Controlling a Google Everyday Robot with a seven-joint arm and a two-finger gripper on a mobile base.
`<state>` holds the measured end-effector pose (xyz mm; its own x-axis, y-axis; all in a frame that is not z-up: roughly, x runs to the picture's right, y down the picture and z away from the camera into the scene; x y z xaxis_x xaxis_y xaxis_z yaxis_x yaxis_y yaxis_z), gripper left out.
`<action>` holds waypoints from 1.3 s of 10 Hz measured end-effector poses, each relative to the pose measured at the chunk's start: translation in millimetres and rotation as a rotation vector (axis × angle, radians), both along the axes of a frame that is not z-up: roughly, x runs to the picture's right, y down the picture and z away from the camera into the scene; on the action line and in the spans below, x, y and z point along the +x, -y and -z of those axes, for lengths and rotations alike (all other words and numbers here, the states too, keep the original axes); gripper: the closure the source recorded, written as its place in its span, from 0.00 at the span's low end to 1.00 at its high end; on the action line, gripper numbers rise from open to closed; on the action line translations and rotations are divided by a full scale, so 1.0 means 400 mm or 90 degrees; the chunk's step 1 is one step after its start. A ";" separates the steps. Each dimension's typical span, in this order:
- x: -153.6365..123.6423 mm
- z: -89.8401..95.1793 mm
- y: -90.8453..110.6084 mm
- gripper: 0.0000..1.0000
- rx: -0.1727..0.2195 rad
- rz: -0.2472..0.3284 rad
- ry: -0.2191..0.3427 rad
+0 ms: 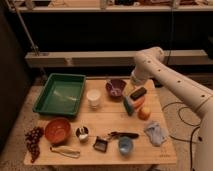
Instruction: Place sponge in metal cup
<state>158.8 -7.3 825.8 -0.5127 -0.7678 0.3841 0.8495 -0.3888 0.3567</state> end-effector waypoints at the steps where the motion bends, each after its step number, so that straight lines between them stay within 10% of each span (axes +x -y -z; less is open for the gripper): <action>1: -0.019 -0.005 0.003 0.20 -0.012 -0.016 0.001; 8: -0.067 -0.105 -0.059 0.20 -0.112 -0.072 -0.054; 13: -0.061 -0.149 -0.135 0.20 -0.121 -0.079 -0.116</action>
